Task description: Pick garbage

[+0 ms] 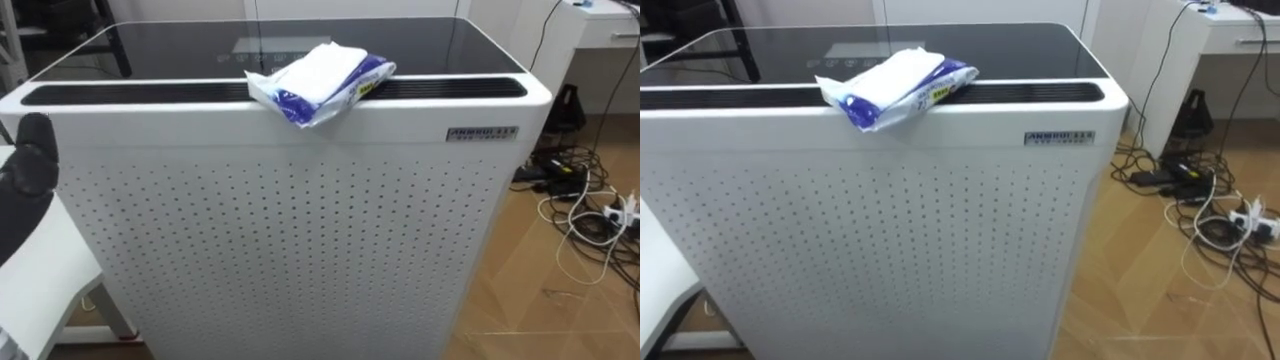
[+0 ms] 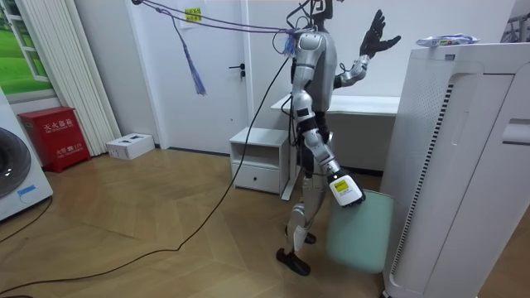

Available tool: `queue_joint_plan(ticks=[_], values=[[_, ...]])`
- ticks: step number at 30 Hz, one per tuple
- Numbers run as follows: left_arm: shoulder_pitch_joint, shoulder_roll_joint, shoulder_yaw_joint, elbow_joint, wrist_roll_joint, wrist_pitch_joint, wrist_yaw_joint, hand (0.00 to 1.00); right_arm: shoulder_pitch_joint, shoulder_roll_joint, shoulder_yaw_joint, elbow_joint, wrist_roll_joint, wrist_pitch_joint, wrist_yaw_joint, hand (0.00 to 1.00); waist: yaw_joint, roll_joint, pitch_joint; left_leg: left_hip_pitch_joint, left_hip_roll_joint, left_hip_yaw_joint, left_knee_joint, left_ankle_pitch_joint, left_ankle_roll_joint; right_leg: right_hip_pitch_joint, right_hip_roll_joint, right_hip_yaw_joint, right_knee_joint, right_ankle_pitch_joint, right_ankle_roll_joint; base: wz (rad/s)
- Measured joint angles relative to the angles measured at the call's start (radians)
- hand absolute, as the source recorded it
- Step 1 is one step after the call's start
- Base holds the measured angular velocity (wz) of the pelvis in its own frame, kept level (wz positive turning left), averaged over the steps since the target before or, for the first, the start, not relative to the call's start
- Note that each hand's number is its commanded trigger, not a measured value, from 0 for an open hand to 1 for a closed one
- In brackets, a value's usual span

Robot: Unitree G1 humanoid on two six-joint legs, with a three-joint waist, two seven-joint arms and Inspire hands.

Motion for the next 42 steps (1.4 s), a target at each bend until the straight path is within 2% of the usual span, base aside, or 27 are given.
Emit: queue_joint_plan(ticks=[5,8,11,12,14,16,19,23,25,30,33,42], values=[[-0.009,0.000,-0.022,-0.043,0.007,0.001,-0.042,0.00,0.000,-0.002,0.000,0.000,0.000,0.000,0.040,1.00,-0.013,0.005,-0.0015,0.000,0.002,0.002,-0.004,0.000,0.000,-0.001,0.001,0.001,-0.003,0.002,-0.001,-0.01],[-0.033,0.005,-0.050,-0.045,0.007,0.003,-0.067,0.00,-0.001,-0.002,0.000,0.000,-0.002,0.000,0.053,1.00,-0.014,0.017,-0.0077,0.001,0.001,0.008,-0.004,0.000,0.000,-0.004,0.001,0.007,-0.004,0.003,-0.001,-0.05],[-0.046,0.021,-0.074,-0.047,0.009,0.004,-0.092,0.00,-0.004,-0.002,0.000,0.000,-0.029,0.000,0.055,1.00,-0.026,0.037,-0.0019,0.008,0.001,0.012,-0.003,0.000,0.000,0.003,0.001,0.011,-0.004,0.003,0.000,-0.03],[-0.046,0.029,-0.081,-0.048,0.011,0.005,-0.106,0.00,-0.007,-0.002,0.000,0.001,-0.043,0.000,0.056,1.00,-0.037,0.045,0.0030,0.016,0.002,0.012,-0.006,0.000,0.000,0.009,0.001,0.011,-0.004,0.003,0.000,0.00],[-0.047,0.034,-0.091,-0.055,0.028,0.008,-0.133,0.00,-0.012,-0.003,0.000,0.001,-0.067,0.000,0.061,1.00,-0.047,0.055,0.0009,0.016,0.002,0.012,-0.009,0.000,0.000,0.008,0.001,0.010,-0.003,0.002,0.000,0.00],[-0.049,0.044,-0.122,-0.071,0.038,0.008,-0.167,0.00,-0.019,-0.011,0.000,0.001,-0.082,0.000,0.073,1.00,-0.069,0.055,0.0036,0.016,0.004,0.018,-0.014,0.000,0.000,0.006,0.001,0.012,0.000,0.002,0.000,0.00],[-0.049,0.048,-0.154,-0.073,0.049,0.008,-0.218,0.00,-0.019,-0.026,0.000,0.001,-0.082,0.000,0.087,1.00,-0.068,0.063,-0.0018,0.016,0.007,0.038,-0.016,0.000,0.000,-0.004,0.003,0.025,0.005,0.002,0.000,-0.16],[-0.050,0.055,-0.156,-0.074,0.079,0.007,-0.251,0.00,-0.019,-0.033,0.000,0.001,-0.082,0.000,0.085,1.00,-0.069,0.062,-0.0017,0.014,0.008,0.043,-0.016,0.000,0.000,-0.015,0.005,0.037,0.018,0.001,-0.001,-0.10],[-0.049,0.074,-0.156,-0.074,0.083,0.007,-0.262,0.00,-0.018,-0.039,0.000,0.002,-0.081,0.000,0.084,1.00,-0.070,0.060,-0.0007,0.015,0.008,0.045,-0.016,0.000,0.000,-0.015,0.004,0.039,0.020,0.001,-0.001,-0.02],[-0.049,0.089,-0.156,-0.074,0.092,0.004,-0.286,0.00,-0.019,-0.042,0.001,0.002,-0.080,0.000,0.086,1.00,-0.065,0.056,-0.0006,0.018,0.009,0.046,-0.018,0.000,0.000,-0.013,0.005,0.038,0.020,0.001,-0.001,0.00],[-0.049,0.122,-0.157,-0.074,0.092,0.002,-0.314,0.00,-0.019,-0.042,0.003,0.006,-0.078,0.000,0.086,1.00,-0.064,0.057,-0.0008,0.018,0.009,0.046,-0.019,0.000,0.000,-0.012,0.005,0.037,0.017,0.001,-0.001,0.00],[-0.049,0.136,-0.157,-0.075,0.090,-0.004,-0.354,0.00,-0.022,-0.043,0.010,0.007,-0.078,0.000,0.086,1.00,-0.060,0.069,-0.0029,0.032,0.014,0.060,-0.041,0.003,-0.001,-0.003,0.010,0.039,-0.001,0.004,-0.003,-0.03]])
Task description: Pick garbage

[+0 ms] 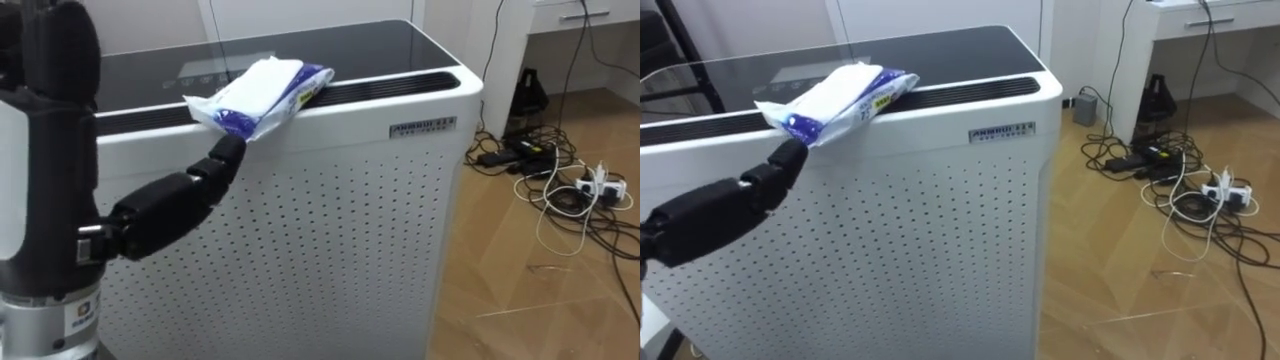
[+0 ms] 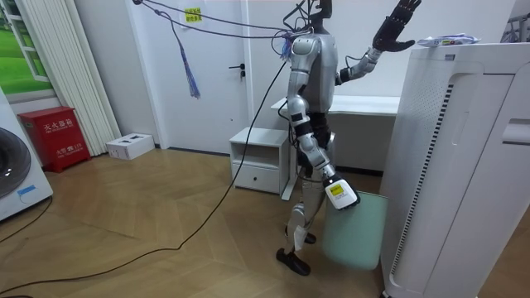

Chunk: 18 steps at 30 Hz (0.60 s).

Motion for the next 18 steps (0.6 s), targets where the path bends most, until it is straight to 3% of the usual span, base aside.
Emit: queue_joint_plan(ticks=[8,18], values=[[0.000,0.007,-0.009,-0.019,-0.003,-0.003,-0.061,0.00,-0.002,-0.001,0.002,0.000,0.000,0.000,0.001,1.00,0.000,0.006,0.0019,0.003,0.002,-0.001,-0.015,0.004,-0.002,0.004,0.002,-0.001,-0.015,0.001,-0.001,0.00],[0.000,0.007,-0.024,-0.014,-0.017,0.005,-0.148,0.00,-0.017,-0.005,0.001,-0.007,0.000,0.000,0.011,1.00,-0.004,-0.005,0.0077,0.012,0.004,0.002,-0.026,0.005,-0.003,0.010,0.004,-0.004,-0.020,0.001,-0.001,0.00]])
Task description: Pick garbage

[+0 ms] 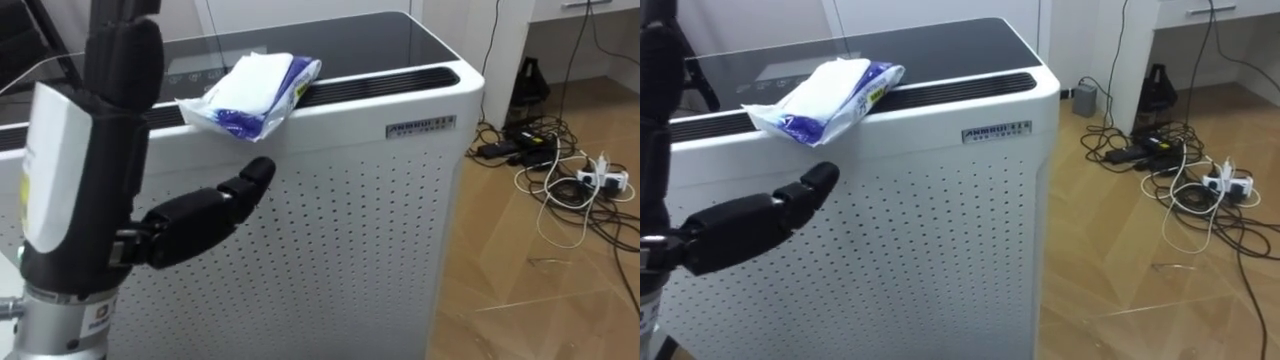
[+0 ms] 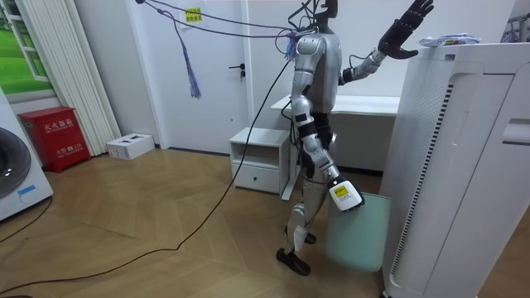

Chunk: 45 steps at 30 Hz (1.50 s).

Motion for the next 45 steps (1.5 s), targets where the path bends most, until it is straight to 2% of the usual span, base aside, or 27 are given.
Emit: queue_joint_plan(ticks=[7,12,18,21,25,29,34,38,40,41,43,44,45], values=[[0.000,0.000,-0.021,0.017,0.000,0.007,-0.002,0.00,-0.003,-0.004,0.000,-0.001,0.000,-0.002,0.007,1.00,-0.004,0.005,-0.0054,0.007,0.000,0.004,0.000,0.000,0.000,0.008,0.001,0.002,-0.013,0.001,-0.001,0.00],[0.000,0.000,-0.031,0.027,0.000,0.010,-0.018,0.00,-0.003,-0.007,0.000,-0.001,-0.008,-0.002,0.011,1.00,-0.006,0.003,-0.0039,0.005,0.001,0.004,-0.001,0.000,-0.001,0.009,0.001,0.004,-0.013,0.001,-0.001,0.00],[0.000,0.003,-0.064,0.082,0.001,0.045,-0.042,0.00,-0.003,-0.013,0.000,-0.001,-0.013,-0.002,0.021,1.00,-0.006,0.008,-0.0074,0.005,0.001,0.008,-0.002,0.000,-0.001,0.009,0.001,0.007,-0.013,0.001,-0.001,0.00],[0.000,0.005,-0.063,0.094,0.006,0.049,-0.044,0.00,-0.006,-0.014,-0.001,-0.001,-0.013,-0.002,0.034,1.00,-0.008,0.014,-0.0112,0.007,0.001,0.016,-0.001,0.000,-0.001,0.009,0.002,0.016,-0.013,0.001,-0.001,-0.06],[-0.006,0.013,-0.062,0.094,0.009,0.068,-0.045,0.00,-0.011,-0.015,0.000,0.000,-0.013,-0.002,0.047,1.00,-0.011,0.015,-0.0111,0.009,0.002,0.031,-0.001,0.000,-0.001,0.009,0.002,0.024,-0.013,0.001,-0.001,-0.06],[-0.007,0.022,-0.062,0.094,0.009,0.081,-0.045,0.00,-0.021,-0.015,0.000,0.000,-0.013,-0.002,0.053,1.00,-0.019,0.019,-0.0061,0.009,0.002,0.033,-0.001,0.000,-0.001,0.009,0.002,0.025,-0.013,0.001,0.000,0.00],[-0.009,0.064,-0.062,0.094,0.028,0.092,-0.046,0.00,-0.025,-0.015,0.000,0.000,-0.011,-0.002,0.055,1.00,-0.028,0.030,-0.0006,0.008,0.002,0.035,-0.001,0.000,-0.001,0.007,0.003,0.028,-0.013,0.001,0.000,0.00],[-0.009,0.095,-0.062,0.096,0.048,0.096,-0.051,0.00,-0.025,-0.018,0.000,0.000,-0.012,0.001,0.067,1.00,-0.029,0.034,-0.0005,0.007,0.002,0.036,-0.002,0.000,-0.001,0.006,0.003,0.029,-0.014,0.001,0.000,0.00],[-0.009,0.103,-0.062,0.096,0.079,0.110,-0.061,0.00,-0.025,-0.025,0.000,-0.001,-0.011,0.002,0.081,1.00,-0.029,0.037,-0.0025,0.007,0.002,0.035,-0.002,0.000,-0.001,0.006,0.003,0.029,-0.014,0.001,0.000,0.00],[-0.009,0.104,-0.062,0.096,0.085,0.113,-0.062,0.03,-0.025,-0.026,0.000,-0.001,-0.011,0.002,0.085,1.00,-0.029,0.037,-0.0026,0.007,0.002,0.035,-0.002,0.000,-0.001,0.006,0.003,0.029,-0.014,0.001,0.000,0.00],[-0.009,0.112,-0.064,0.096,0.112,0.125,-0.066,0.53,-0.025,-0.031,0.000,-0.001,-0.012,0.002,0.097,1.00,-0.030,0.037,-0.0027,0.007,0.002,0.038,-0.003,0.000,-0.001,0.006,0.003,0.028,-0.014,0.001,0.000,0.00],[-0.009,0.116,-0.065,0.096,0.118,0.128,-0.066,0.71,-0.025,-0.033,0.000,-0.001,-0.012,0.002,0.098,1.00,-0.032,0.037,-0.0027,0.007,0.002,0.039,-0.003,0.000,-0.001,0.005,0.003,0.028,-0.014,0.001,0.000,0.00],[-0.009,0.124,-0.070,0.097,0.126,0.136,-0.067,1.00,-0.025,-0.034,0.000,-0.001,-0.012,0.003,0.098,1.00,-0.034,0.037,-0.0028,0.007,0.002,0.039,-0.003,0.000,-0.001,0.005,0.003,0.029,-0.014,0.001,0.000,0.00]])
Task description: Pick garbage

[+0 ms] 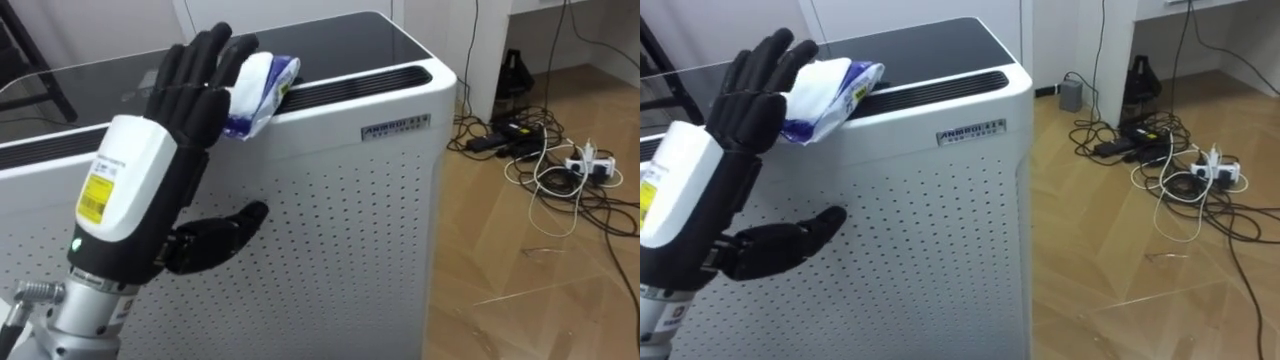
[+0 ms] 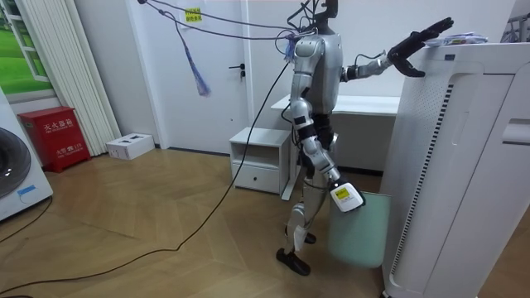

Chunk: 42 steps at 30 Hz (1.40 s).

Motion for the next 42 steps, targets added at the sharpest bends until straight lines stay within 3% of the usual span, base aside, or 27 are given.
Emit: queue_joint_plan(ticks=[6,14,28,35,38,42], values=[[-0.004,0.002,-0.025,0.000,0.005,0.027,-0.015,1.00,0.001,-0.014,0.000,0.000,0.000,0.009,0.015,1.00,-0.012,0.004,-0.0029,0.000,0.000,0.001,-0.001,0.000,0.000,0.000,0.000,0.001,0.000,0.000,0.000,0.00],[-0.107,0.004,-0.013,-0.002,-0.008,0.077,-0.045,1.00,0.008,-0.030,-0.001,-0.037,0.000,0.047,0.035,1.00,-0.004,0.013,-0.0123,0.000,0.005,0.022,-0.007,0.000,-0.001,-0.009,0.002,0.005,0.011,0.000,0.000,0.00],[-0.154,-0.001,-0.009,0.017,-0.016,0.146,-0.111,1.00,0.007,-0.030,0.001,-0.048,0.003,0.092,0.031,1.00,-0.006,0.012,-0.0173,0.001,0.015,0.049,-0.007,0.006,-0.008,-0.022,0.011,0.024,0.022,0.012,-0.010,-0.04],[-0.187,-0.001,0.007,0.016,-0.019,0.156,-0.164,1.00,0.006,-0.030,0.009,-0.077,0.003,0.095,0.033,1.00,-0.005,0.012,-0.0170,0.000,0.015,0.052,-0.009,0.007,-0.008,-0.026,0.011,0.025,0.025,0.012,-0.010,0.00],[-0.181,-0.001,0.014,0.012,-0.068,0.154,-0.177,1.00,0.003,-0.030,0.009,-0.077,0.003,0.096,0.031,1.00,-0.003,0.012,-0.0169,-0.004,0.015,0.054,-0.008,0.007,-0.008,-0.034,0.011,0.024,0.030,0.012,-0.010,-0.02],[-0.158,-0.007,0.007,0.012,-0.245,0.132,-0.210,1.00,-0.022,-0.030,0.038,-0.077,0.004,0.096,0.011,1.00,0.008,0.011,-0.0161,-0.016,0.014,0.051,-0.006,0.008,-0.007,-0.048,0.009,0.023,0.037,0.012,-0.010,0.00]])
